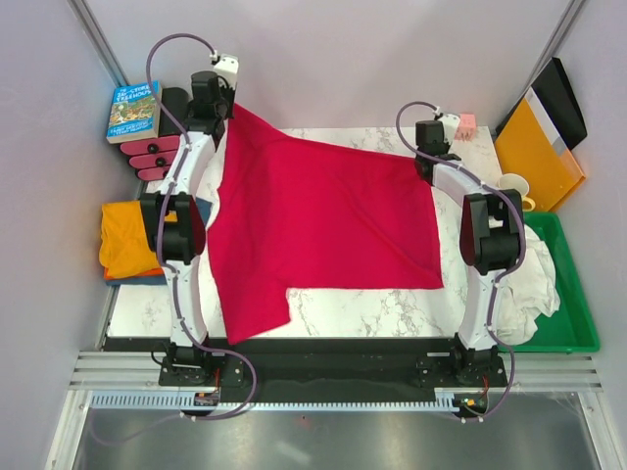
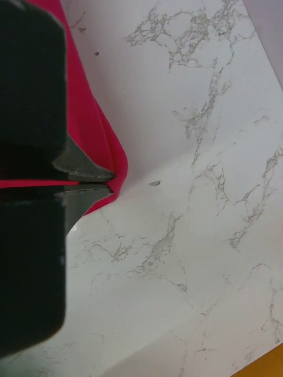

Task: Fold and stack the t-shirts
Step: Flatten out the tshirt, then fold the flattened tshirt in 1/3 of the way

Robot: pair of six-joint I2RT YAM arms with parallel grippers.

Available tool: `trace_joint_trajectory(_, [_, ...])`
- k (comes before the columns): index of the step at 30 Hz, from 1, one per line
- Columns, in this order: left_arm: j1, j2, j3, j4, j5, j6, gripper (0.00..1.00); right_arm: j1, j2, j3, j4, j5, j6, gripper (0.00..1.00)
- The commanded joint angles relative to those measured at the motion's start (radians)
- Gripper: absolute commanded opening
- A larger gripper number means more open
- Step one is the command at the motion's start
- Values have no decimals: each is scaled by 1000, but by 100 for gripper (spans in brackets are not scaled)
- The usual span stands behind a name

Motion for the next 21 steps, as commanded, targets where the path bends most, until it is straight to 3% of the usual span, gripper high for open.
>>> trace_joint_trajectory(1, [-24,100,136,-24,-73,77,2,-24,42,61,15,-24,34,0])
trace_joint_trajectory(11, [-47,139,137,-27,-105,35,2,-51,133,180,-11,-91,71,0])
trace_joint_trajectory(21, [-42,31,70,-34,-105,5,2,-47,64,211,-29,-106,83,0])
